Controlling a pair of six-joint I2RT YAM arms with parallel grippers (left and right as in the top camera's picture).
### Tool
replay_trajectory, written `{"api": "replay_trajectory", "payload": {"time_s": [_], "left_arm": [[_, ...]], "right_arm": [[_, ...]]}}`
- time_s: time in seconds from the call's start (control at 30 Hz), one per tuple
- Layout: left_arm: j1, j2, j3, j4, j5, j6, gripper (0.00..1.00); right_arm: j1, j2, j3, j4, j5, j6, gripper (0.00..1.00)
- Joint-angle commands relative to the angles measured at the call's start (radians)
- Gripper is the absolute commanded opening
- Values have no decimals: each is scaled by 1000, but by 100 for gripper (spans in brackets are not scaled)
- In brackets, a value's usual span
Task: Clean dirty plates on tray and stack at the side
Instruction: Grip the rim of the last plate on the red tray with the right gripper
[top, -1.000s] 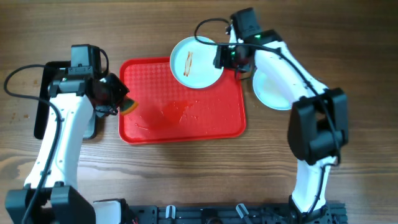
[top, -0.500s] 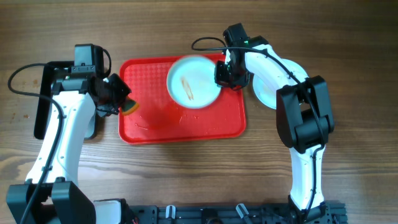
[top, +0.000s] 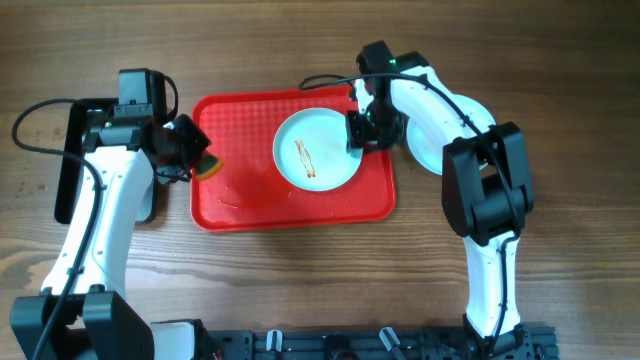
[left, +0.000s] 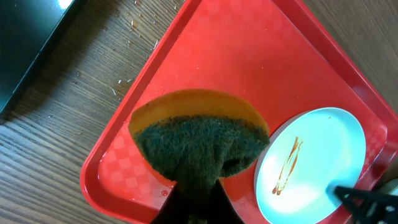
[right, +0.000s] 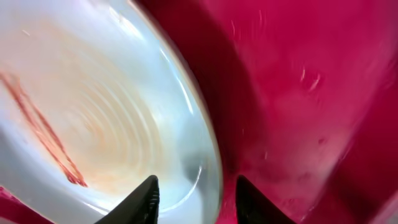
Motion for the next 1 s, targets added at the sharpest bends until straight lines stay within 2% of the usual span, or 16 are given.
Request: {"api": "replay_trajectory", "payload": {"time_s": [0.0,0.17,0.53,0.6,0.83,0.97], "left_arm": [[-5,7,18,6,1,19,4],[-5,7,18,11,1,19,4],[-5,7,18,19,1,19,4],[-5,7,18,18,2,19,4],[-5,8,18,67,1,20,4],[-6,39,18,156,1,32,4]], "right_arm": [[4,12,87,77,72,-158,44],[13,29,86,146,73,-291,42],[23,83,-1,124,73,-235,19],[23,86,-3,107,72,-179,5],[38,86,2,43,-216,195,5],[101,87,-14,154,-208,264,4]]}}
